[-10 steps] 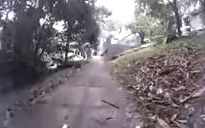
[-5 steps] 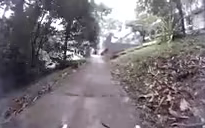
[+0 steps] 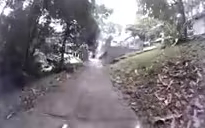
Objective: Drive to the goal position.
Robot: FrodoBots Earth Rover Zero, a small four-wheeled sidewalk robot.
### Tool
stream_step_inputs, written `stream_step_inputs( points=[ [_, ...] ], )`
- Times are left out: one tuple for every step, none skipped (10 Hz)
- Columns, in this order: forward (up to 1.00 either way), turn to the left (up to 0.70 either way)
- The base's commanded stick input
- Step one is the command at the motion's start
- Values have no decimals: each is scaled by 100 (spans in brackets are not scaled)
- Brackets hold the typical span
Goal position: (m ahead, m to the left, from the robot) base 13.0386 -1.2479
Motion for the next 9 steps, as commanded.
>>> stream_step_inputs(
  points=[
    [100, 0],
    [100, 0],
    [100, 0],
    [100, 0],
    [100, 0],
    [100, 13],
    [100, 21],
    [100, 2],
    [100, 25]
  ],
)
